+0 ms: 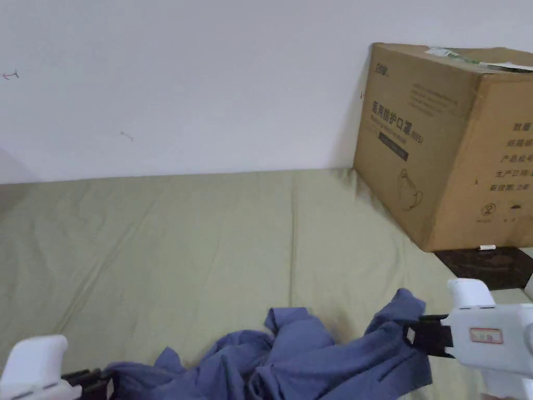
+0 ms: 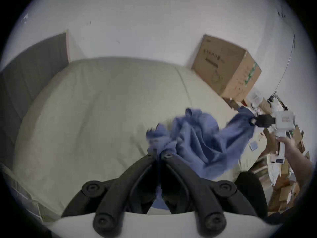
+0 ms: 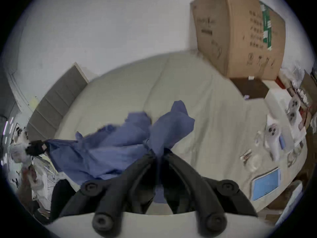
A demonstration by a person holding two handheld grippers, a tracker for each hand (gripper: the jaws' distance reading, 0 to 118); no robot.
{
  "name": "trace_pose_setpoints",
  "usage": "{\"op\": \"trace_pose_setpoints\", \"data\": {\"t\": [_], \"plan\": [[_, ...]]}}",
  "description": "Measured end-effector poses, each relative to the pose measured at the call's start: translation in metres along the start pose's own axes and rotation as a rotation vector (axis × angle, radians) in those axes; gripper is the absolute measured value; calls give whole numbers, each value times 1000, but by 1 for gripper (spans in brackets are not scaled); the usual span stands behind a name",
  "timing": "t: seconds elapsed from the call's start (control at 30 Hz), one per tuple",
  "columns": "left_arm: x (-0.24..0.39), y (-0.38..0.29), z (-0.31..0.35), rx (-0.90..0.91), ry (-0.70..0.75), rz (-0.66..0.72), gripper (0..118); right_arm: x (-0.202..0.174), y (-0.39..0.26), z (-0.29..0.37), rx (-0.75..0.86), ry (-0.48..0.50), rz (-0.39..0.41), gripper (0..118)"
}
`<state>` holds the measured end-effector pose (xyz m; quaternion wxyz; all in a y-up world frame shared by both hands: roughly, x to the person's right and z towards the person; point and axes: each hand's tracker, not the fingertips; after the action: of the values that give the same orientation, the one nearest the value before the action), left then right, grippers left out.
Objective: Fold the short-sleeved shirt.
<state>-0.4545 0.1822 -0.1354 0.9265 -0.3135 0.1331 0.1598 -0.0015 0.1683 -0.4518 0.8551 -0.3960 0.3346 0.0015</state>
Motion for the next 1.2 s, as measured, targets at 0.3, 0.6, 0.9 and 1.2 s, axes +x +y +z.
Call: {"op": "trace_pose_setpoints", "data": {"t": [0.3, 0.6, 0.9, 1.2], "plan": [[-13, 161, 49, 216, -25, -45, 2, -29, 133, 97, 231, 58, -4, 5], [-2, 285, 39, 337, 16, -64, 2, -66, 271, 114, 429, -5, 67, 5], [11, 368, -3, 459, 110, -45, 2, -103, 369, 89, 626, -120, 94, 5], [-2, 351, -88, 365, 134, 11, 2, -97, 356, 29, 624, -210, 158, 5]]}}
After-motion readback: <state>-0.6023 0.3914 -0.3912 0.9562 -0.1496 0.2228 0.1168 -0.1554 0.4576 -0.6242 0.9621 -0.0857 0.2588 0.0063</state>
